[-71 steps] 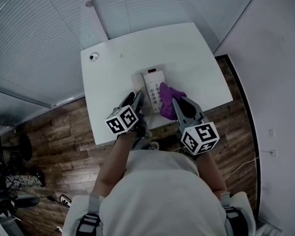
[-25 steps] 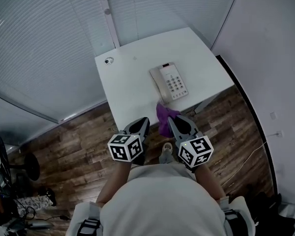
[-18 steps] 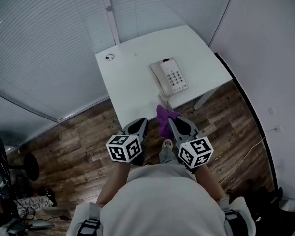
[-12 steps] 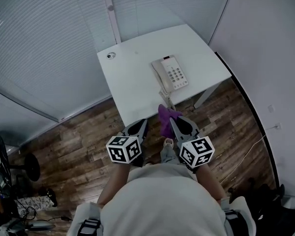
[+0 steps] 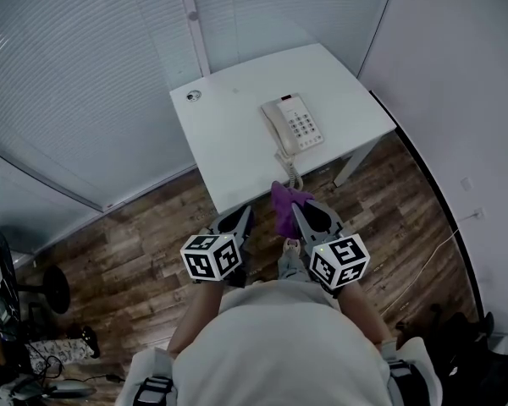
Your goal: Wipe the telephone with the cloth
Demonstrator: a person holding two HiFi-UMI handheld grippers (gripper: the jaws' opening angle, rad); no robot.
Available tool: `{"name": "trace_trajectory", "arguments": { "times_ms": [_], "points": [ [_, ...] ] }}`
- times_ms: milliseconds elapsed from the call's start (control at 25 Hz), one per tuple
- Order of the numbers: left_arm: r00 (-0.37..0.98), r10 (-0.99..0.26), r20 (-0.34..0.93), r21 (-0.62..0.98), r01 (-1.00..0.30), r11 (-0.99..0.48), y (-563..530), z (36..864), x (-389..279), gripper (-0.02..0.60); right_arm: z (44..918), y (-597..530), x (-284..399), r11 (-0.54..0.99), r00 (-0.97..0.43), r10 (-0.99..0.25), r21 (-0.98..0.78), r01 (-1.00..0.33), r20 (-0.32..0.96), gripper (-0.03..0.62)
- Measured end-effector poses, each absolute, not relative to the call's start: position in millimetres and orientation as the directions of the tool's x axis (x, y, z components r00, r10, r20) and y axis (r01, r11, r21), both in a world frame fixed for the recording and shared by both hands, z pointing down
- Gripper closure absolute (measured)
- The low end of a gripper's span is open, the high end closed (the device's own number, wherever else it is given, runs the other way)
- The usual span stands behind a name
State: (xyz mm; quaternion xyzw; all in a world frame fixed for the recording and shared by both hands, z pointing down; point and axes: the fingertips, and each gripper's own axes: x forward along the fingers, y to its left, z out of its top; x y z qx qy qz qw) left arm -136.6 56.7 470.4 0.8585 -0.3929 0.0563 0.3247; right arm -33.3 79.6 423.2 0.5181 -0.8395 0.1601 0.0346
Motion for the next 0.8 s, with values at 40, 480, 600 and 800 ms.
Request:
{"name": "trace_trajectory", "arguments": {
  "times_ms": [40,480,600,800],
  "points": [
    [0.684,-0.639,0.352,0.515,-0.711,-0.478,56.1,470.7,-137.6,0.56,422.9,79.4,-33.9,0.411,-0.46,-0.859,-0.233,-0.881,0.223,0.551],
    [0.687,-0.631,0.36,0.516,-0.71,-0.479,56.4,474.0,-133.6,0.56,424.6,81.9,-26.2,0.388,-0.437,-0.872,-0.231,-0.892,0.221,0.551],
    [0.688,-0.629,0.362,0.514,-0.71,-0.481,58.7,473.6,-131.0,0.56,423.7,84.3,-23.7,0.384,-0.433,-0.874,-0.233,-0.893,0.221,0.551],
    [0.689,-0.629,0.36,0.516,-0.709,-0.481,61.4,472.2,-131.1,0.56,423.1,87.3,-24.3,0.382,-0.431,-0.875,-0.232,-0.895,0.222,0.551]
  ]
}}
